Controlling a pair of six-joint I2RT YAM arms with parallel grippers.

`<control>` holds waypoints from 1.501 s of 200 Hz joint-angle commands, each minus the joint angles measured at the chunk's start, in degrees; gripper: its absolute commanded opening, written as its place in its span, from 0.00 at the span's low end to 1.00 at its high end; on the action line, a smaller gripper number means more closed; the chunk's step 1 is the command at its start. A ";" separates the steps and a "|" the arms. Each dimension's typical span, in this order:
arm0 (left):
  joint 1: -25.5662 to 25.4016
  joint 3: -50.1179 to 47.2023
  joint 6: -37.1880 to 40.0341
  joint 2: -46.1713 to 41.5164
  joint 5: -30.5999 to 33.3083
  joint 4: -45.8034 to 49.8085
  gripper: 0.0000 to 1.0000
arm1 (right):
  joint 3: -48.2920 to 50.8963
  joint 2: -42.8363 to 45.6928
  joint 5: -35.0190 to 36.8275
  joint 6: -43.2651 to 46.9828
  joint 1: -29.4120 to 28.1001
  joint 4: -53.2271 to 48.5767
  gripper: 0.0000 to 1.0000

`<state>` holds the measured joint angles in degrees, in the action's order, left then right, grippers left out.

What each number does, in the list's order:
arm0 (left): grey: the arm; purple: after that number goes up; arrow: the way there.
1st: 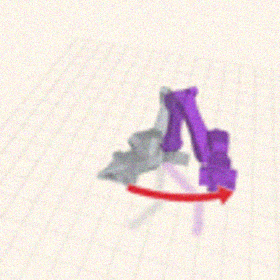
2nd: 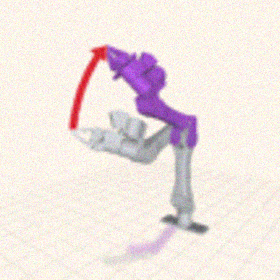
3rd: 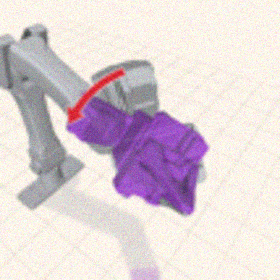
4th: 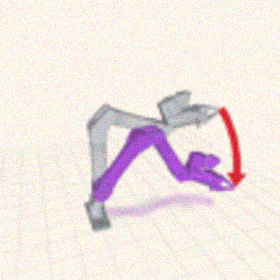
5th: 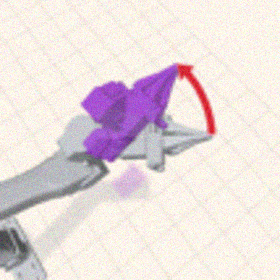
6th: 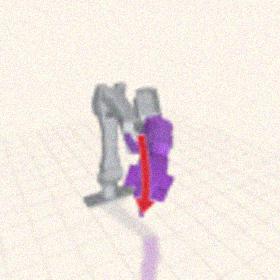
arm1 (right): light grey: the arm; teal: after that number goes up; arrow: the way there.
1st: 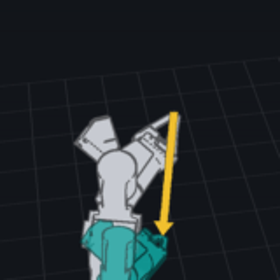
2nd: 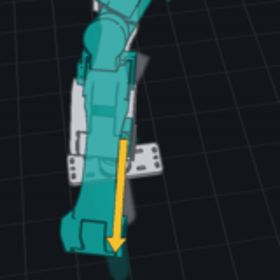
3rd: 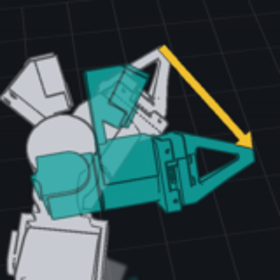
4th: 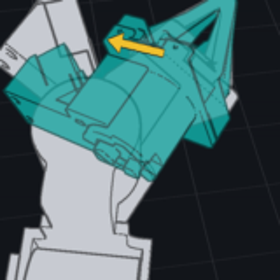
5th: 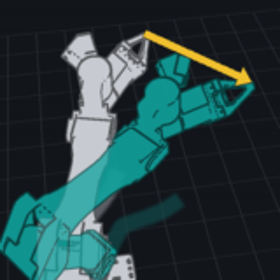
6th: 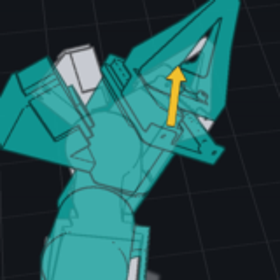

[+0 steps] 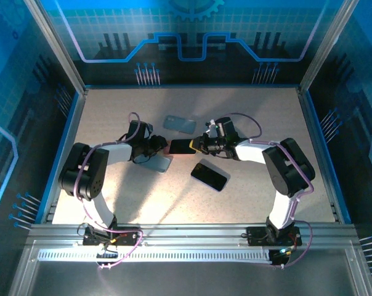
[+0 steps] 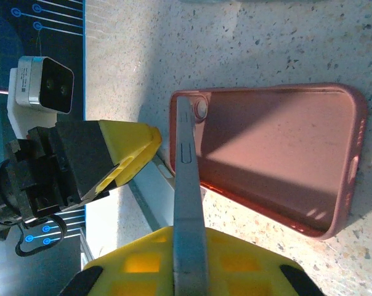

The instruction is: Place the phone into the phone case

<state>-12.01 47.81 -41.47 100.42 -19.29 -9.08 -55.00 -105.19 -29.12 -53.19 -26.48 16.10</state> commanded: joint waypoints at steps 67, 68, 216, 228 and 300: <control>0.06 3.85 1.74 2.24 2.38 2.66 0.34 | -5.35 -4.63 -3.82 2.94 1.56 -4.49 0.00; 0.06 3.90 1.79 2.33 2.44 2.71 0.34 | -5.36 -4.70 -3.83 3.02 1.58 -4.58 0.00; 0.06 5.82 0.78 7.69 2.39 0.42 0.34 | -12.70 -11.77 -5.55 5.78 2.59 -13.73 0.00; 0.06 5.50 0.48 7.68 2.25 -0.30 0.34 | -13.30 -12.34 -5.57 5.83 2.61 -14.28 0.00; -0.12 4.84 -0.32 8.39 1.03 -2.57 0.34 | -16.14 -15.47 -5.33 5.32 2.57 -16.53 0.00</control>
<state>-11.94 53.01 -41.71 106.69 -16.95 -8.34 -70.26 -117.58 -38.63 -48.60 -24.29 4.27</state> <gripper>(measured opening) 0.345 0.130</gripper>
